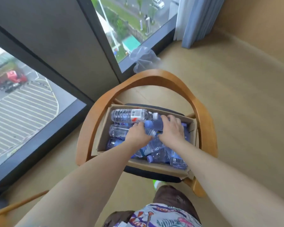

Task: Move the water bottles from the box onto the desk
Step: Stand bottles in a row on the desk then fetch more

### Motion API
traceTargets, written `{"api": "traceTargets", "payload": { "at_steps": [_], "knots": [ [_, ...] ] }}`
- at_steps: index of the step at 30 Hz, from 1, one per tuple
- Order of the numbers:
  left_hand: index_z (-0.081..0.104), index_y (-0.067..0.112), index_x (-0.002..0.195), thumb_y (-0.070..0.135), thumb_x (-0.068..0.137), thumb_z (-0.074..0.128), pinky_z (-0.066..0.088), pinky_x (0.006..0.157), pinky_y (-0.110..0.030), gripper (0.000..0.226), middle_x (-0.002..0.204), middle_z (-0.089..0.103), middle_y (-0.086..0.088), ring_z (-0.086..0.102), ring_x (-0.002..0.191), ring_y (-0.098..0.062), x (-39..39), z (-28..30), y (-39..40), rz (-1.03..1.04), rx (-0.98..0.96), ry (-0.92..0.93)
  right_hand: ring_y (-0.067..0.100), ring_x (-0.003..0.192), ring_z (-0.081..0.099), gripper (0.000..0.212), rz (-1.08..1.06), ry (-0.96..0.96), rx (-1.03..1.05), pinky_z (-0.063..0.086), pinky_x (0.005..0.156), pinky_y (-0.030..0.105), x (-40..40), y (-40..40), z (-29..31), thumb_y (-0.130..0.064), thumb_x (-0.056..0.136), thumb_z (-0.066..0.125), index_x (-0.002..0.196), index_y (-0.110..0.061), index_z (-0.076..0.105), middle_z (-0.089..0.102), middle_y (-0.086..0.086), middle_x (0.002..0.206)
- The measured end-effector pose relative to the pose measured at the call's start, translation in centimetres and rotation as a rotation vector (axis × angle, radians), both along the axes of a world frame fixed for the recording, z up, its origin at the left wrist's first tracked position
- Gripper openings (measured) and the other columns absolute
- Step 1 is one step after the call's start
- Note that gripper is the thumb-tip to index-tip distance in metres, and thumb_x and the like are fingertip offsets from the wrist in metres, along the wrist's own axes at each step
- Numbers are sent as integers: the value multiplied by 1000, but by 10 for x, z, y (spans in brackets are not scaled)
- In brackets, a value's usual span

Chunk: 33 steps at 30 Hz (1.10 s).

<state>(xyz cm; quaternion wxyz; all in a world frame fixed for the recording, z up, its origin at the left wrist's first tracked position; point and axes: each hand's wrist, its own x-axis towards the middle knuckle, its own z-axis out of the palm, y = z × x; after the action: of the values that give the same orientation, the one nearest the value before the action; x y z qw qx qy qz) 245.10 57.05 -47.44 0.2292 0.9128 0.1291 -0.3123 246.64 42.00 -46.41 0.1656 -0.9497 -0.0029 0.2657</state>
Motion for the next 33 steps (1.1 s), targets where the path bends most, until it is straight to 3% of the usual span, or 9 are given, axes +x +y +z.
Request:
{"api": "traceTargets", "payload": {
  "at_steps": [8, 12, 15, 18, 22, 25, 27, 30, 33],
  "knots": [
    [46, 13, 143, 43, 83, 81, 50, 87, -38, 76, 133, 49, -11, 59, 115, -30, 5, -41, -5, 41, 5, 98, 27, 132, 27, 87, 7, 20, -33, 34, 101, 45, 12, 2, -41, -11, 70, 76, 144, -33, 36, 34, 1, 143],
    [48, 12, 131, 36, 76, 88, 45, 78, -34, 72, 111, 56, -6, 59, 106, -28, 3, -47, -2, 62, -57, 97, 25, 127, 32, 74, -29, 22, -32, 32, 94, 44, 20, 3, -46, -10, 76, 74, 139, -35, 43, 40, -4, 137],
    [50, 13, 117, 33, 75, 86, 52, 66, -38, 58, 91, 59, -2, 62, 84, -23, 1, -46, 4, 96, -70, 60, 26, 123, 37, 62, -37, 3, -21, 33, 92, 43, 22, 2, -45, -14, 81, 75, 135, -34, 50, 46, -5, 132],
    [50, 18, 110, 35, 70, 85, 57, 69, -43, 56, 86, 62, -2, 64, 79, -20, -2, -36, 13, 169, -102, 15, 27, 125, 39, 59, -34, -6, -16, 35, 94, 43, 22, 2, -41, -12, 81, 74, 132, -33, 54, 49, -4, 132],
    [62, 26, 107, 27, 67, 86, 53, 66, -18, 47, 89, 62, 18, 60, 74, 2, -2, -19, 25, 341, -193, -196, 28, 126, 40, 59, -50, -8, 0, 38, 98, 43, 20, 5, -35, -11, 83, 75, 135, -31, 55, 52, -4, 137],
    [63, 30, 113, 27, 61, 91, 43, 55, -2, 59, 98, 59, 19, 60, 78, 5, 9, -5, 23, 544, -336, -252, 29, 120, 45, 53, -134, -30, 36, 40, 93, 40, 23, 6, -32, -10, 81, 74, 128, -30, 59, 58, -3, 131],
    [64, 31, 114, 28, 62, 94, 46, 55, -7, 60, 101, 61, 16, 61, 84, 1, 11, -6, 16, 634, -414, -228, 29, 119, 46, 54, -199, -36, 73, 42, 93, 39, 24, 3, -33, -12, 80, 76, 128, -30, 59, 59, -3, 131],
    [70, 30, 105, 28, 68, 91, 55, 73, -23, 42, 100, 70, 9, 69, 94, -13, 6, -20, -1, 786, -536, -150, 28, 119, 48, 62, -204, -68, 124, 43, 94, 38, 20, -5, -33, -22, 77, 83, 133, -29, 58, 60, -4, 133],
    [71, 28, 115, 30, 74, 85, 58, 92, -43, 43, 107, 75, 0, 68, 108, -21, -2, -33, -17, 850, -635, -85, 27, 120, 49, 67, -197, -96, 172, 44, 96, 38, 15, -9, -32, -30, 73, 88, 133, -28, 59, 62, -5, 132]
  ]
}}
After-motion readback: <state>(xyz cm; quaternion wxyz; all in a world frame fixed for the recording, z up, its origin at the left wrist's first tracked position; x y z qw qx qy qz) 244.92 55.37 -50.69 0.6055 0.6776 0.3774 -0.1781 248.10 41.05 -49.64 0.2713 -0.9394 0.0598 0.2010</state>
